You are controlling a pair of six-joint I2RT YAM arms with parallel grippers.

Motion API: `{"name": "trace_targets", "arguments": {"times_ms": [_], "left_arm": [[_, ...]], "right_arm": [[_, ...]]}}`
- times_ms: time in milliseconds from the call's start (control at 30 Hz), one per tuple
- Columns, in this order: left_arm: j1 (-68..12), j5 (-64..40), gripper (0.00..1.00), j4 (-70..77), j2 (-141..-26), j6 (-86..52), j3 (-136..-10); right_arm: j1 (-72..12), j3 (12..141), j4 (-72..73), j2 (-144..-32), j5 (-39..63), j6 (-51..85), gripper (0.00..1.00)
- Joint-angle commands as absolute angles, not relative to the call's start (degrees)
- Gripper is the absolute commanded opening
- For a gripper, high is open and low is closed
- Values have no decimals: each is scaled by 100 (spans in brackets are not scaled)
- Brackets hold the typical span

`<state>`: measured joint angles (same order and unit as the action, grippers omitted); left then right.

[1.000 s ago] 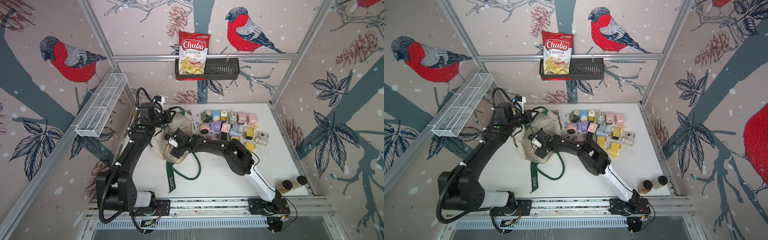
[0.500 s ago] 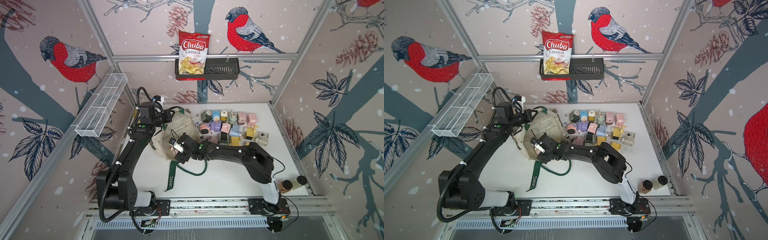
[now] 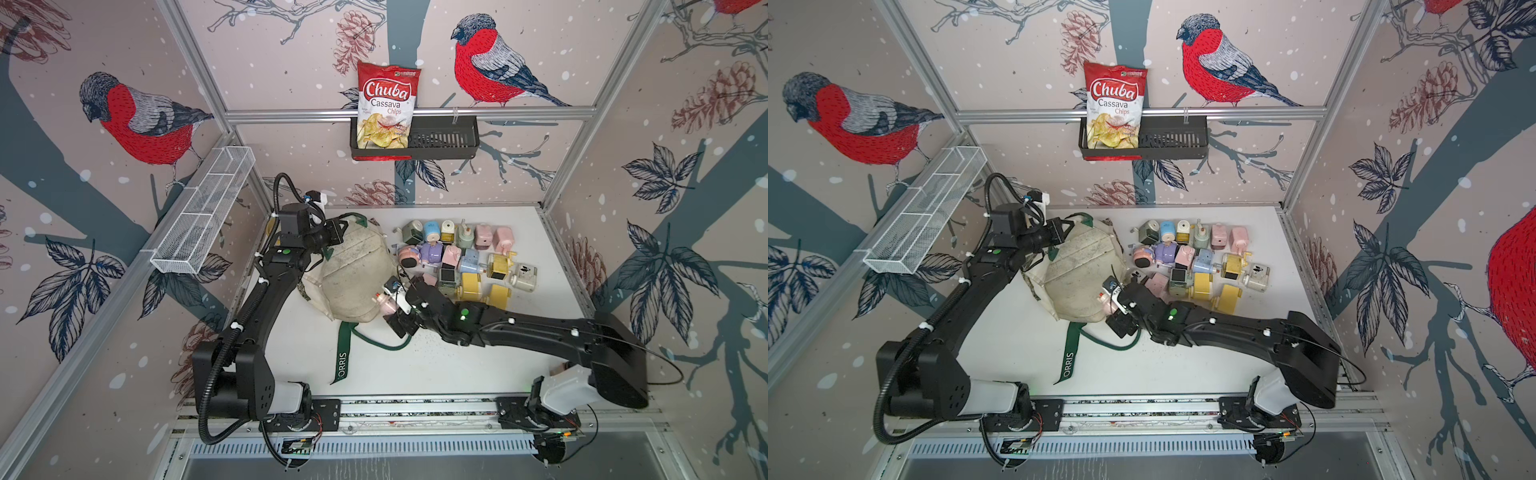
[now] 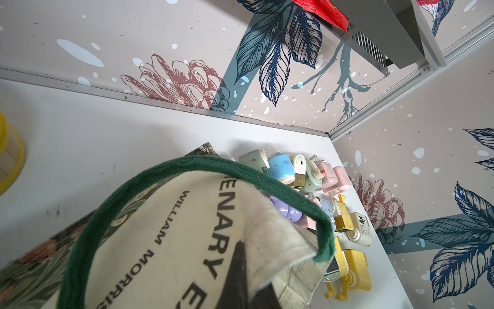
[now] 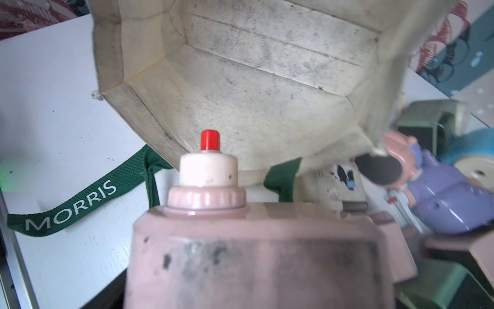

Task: Take out the pencil sharpeners from the tote bags
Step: Pick up the pencil sharpener from the canvas bag, then place the pencil sharpener at the center of the board.

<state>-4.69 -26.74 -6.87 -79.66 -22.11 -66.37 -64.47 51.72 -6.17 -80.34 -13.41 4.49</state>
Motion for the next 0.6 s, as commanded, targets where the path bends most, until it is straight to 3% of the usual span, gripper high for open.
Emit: {"name": "trace_targets", "arguments": {"times_ms": [0, 300, 567], "left_arm": [[-475, -2674, 0, -545, -7980, -2198, -6695], [-475, -2742, 0, -501, -7958, -2241, -6677], [-475, -2777, 0, -483, -7958, -2257, -6662]], "right_arm": [[-6111, 4671, -787, -7313, -1995, 1456, 75], [-3708, 3038, -1518, -4402, -2213, 3399, 73], [-2195, 3094, -2272, -4283, -2568, 4100, 75]]}}
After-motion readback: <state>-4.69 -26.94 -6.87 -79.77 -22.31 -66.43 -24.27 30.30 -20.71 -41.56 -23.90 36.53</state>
